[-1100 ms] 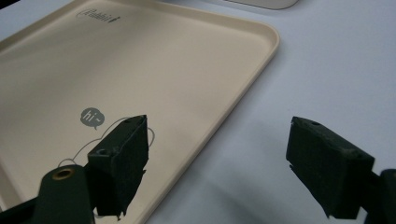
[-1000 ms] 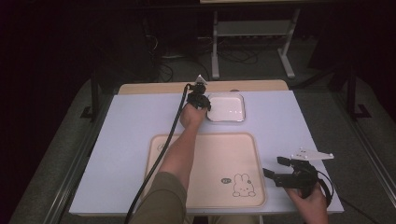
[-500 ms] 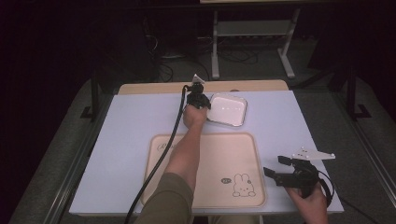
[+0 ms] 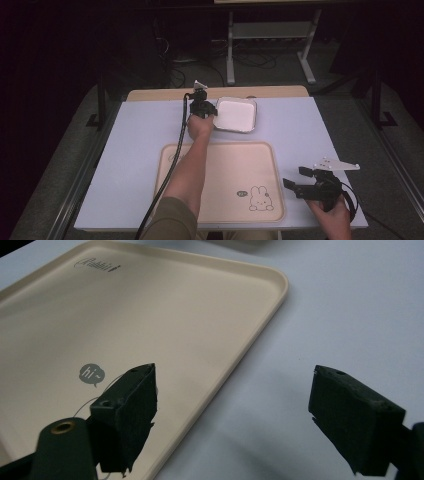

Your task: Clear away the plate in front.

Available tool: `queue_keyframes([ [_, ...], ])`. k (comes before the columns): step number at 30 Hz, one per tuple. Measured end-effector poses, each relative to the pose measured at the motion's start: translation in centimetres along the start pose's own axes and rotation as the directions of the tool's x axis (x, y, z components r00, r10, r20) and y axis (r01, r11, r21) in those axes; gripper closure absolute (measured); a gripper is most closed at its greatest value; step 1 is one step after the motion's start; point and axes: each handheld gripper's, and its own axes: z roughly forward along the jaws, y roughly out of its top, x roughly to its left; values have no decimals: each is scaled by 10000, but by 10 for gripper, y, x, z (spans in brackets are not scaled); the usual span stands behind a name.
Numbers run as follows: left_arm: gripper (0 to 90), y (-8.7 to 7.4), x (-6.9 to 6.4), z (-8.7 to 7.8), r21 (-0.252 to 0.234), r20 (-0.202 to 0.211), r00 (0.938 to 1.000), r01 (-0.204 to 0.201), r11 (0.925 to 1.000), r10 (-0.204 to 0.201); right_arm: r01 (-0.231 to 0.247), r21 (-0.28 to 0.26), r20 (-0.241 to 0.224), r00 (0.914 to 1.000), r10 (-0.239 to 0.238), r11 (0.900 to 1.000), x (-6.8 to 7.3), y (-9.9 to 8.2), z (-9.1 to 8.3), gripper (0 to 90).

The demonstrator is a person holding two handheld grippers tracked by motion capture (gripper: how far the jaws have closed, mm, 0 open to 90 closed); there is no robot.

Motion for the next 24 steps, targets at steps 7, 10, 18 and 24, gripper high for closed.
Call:
queue_keyframes([
  [7,889,-9,8,-23,-379,44,9998,214,9991,-213,-2,-21,6,10000,2,10000,0,0,0,185],
  [10,889,-13,11,-36,-584,161,9995,264,9979,-255,-137,-154,8,9999,137,9998,-3,0,-2,187],
  [18,889,-27,17,-67,-881,325,9991,285,9957,-257,-277,-192,-19,9996,277,9994,-4,0,-2,184],
  [24,889,-41,24,-89,-1142,485,9979,479,9923,-426,-267,-140,-10,9996,266,9995,-5,0,-1,184],
])
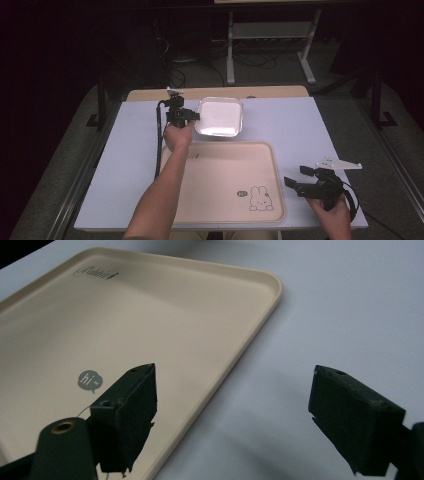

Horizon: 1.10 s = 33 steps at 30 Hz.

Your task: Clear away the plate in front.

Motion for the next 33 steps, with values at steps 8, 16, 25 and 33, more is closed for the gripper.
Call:
queue_keyframes([
  [8,889,-19,4,-22,-71,1,10000,24,10000,-24,80,40,-53,10000,-80,10000,2,0,1,184],
  [16,889,-30,4,-39,-244,-6,10000,-99,9997,99,29,107,-17,10000,-29,9999,2,0,2,185],
  [25,889,-42,6,-58,-371,-16,9999,-132,9992,131,12,130,-7,10000,-12,9999,2,1,2,185],
  [33,889,-60,13,-67,-370,-22,10000,66,9993,-67,47,127,11,10000,-47,9999,3,1,3,185],
])
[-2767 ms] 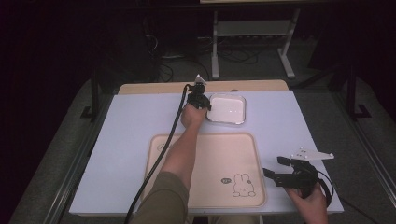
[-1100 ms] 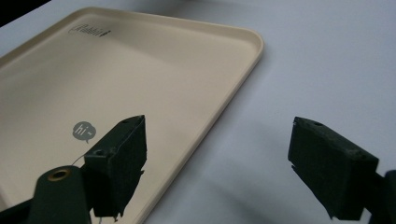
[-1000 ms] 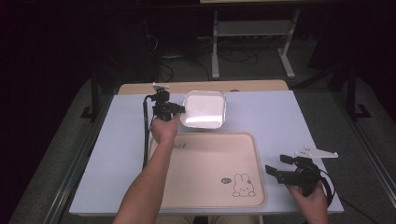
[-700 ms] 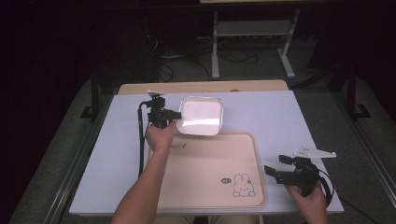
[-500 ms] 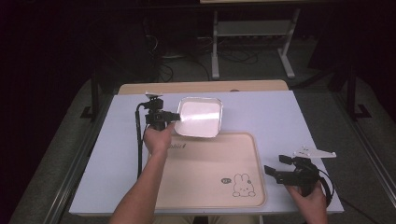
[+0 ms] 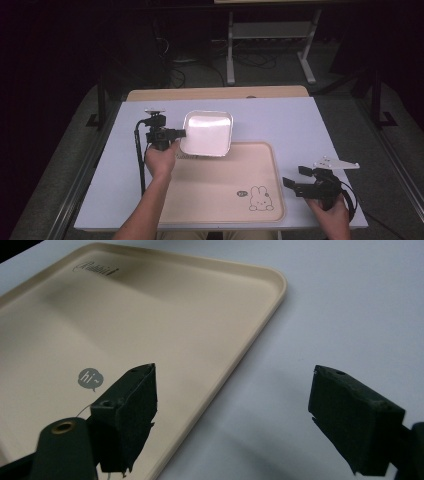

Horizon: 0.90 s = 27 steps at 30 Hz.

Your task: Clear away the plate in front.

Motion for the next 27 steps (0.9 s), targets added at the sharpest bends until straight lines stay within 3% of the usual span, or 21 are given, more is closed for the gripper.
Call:
queue_keyframes([
  [6,889,-12,-4,-3,137,148,9998,-140,9998,138,6,-5,12,10000,-6,10000,0,0,0,185],
  [14,889,-28,-6,-6,286,28,9993,-379,9989,378,59,10,62,10000,-59,10000,2,1,1,185],
  [19,889,-50,2,-2,561,96,10000,-11,9984,6,80,33,85,9999,-80,10000,2,1,1,183],
  [27,889,-74,4,1,794,9,9999,139,9967,-140,75,39,128,9999,-76,10000,2,1,1,182],
])
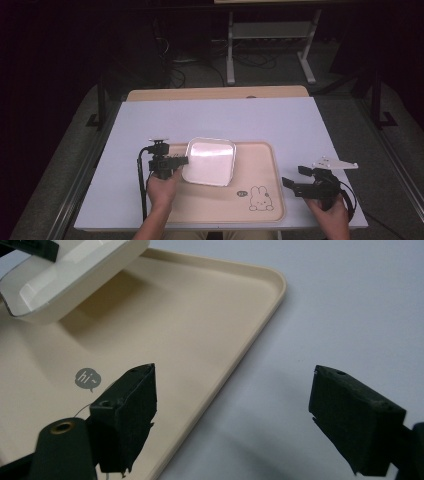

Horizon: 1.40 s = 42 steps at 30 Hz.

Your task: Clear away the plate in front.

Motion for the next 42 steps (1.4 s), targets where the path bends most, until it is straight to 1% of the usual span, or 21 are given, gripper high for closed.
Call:
queue_keyframes([
  [4,889,-10,2,0,110,17,10000,90,9999,-90,43,66,-14,10000,-42,10000,0,0,1,181],
  [5,889,-10,2,0,110,17,10000,90,9999,-90,43,66,-14,10000,-42,10000,0,0,1,181],
  [6,889,-16,2,2,212,-135,9999,104,9997,-101,40,39,-4,10000,-40,10000,1,0,0,181],
  [7,889,-16,2,2,212,-135,9999,104,9997,-101,40,39,-4,10000,-40,10000,1,0,0,181],
  [8,888,-20,4,4,365,-139,9997,219,9991,-214,21,36,-6,10000,-21,10000,1,0,0,180],
  [9,889,-23,4,5,376,-146,9995,278,9989,-273,25,30,-13,10000,-25,10000,1,0,0,180],
  [10,889,-23,4,5,376,-146,9995,278,9989,-273,25,30,-13,10000,-25,10000,1,0,0,180],
  [13,888,-28,1,7,606,-320,9994,140,9981,-121,73,100,-3,10000,-73,9999,1,0,1,177],
  [15,889,-32,1,9,614,-292,9991,310,9976,-293,111,88,-9,9999,-110,9999,3,1,1,177],
  [18,888,-33,-1,8,567,-375,9988,324,9979,-303,163,88,-19,9999,-163,9998,3,1,2,177],
  [19,887,-34,-2,8,503,-461,9980,448,9977,-425,166,81,-31,9999,-166,9998,3,1,2,177],
  [21,887,-35,-2,7,476,-463,9982,407,9980,-385,165,76,-32,9999,-165,9998,3,1,1,177],
  [22,887,-37,-2,7,397,-467,9974,559,9976,-540,199,95,-53,9998,-199,9998,3,1,2,177],
  [24,887,-38,-2,6,400,-469,9973,585,9975,-567,217,99,-62,9997,-216,9997,3,1,2,177],
  [26,885,-41,-4,6,225,-586,9952,799,9965,-785,237,109,-80,9997,-236,9997,3,1,2,177],
  [27,885,-41,-4,6,225,-586,9952,799,9965,-785,245,99,-86,9997,-244,9996,3,1,2,177],
  [29,884,-42,-4,5,71,-677,9930,972,9952,-965,193,80,-89,9998,-192,9998,4,0,1,177],
  [32,882,-43,-6,5,-63,-819,9915,1013,9948,-1014,232,86,-110,9997,-231,9997,4,0,1,177],
  [34,873,-45,-7,4,-164,-883,9897,1118,9936,-1128,261,110,-125,9996,-260,9996,4,1,2,175],
  [39,868,-46,-7,4,-214,-891,9882,1235,9921,-1249,307,134,-150,9994,-305,9994,4,2,3,174],
  [42,863,-47,-7,3,-250,-806,9880,1299,9912,-1316,342,174,-168,9993,-339,9993,5,2,5,174],
])
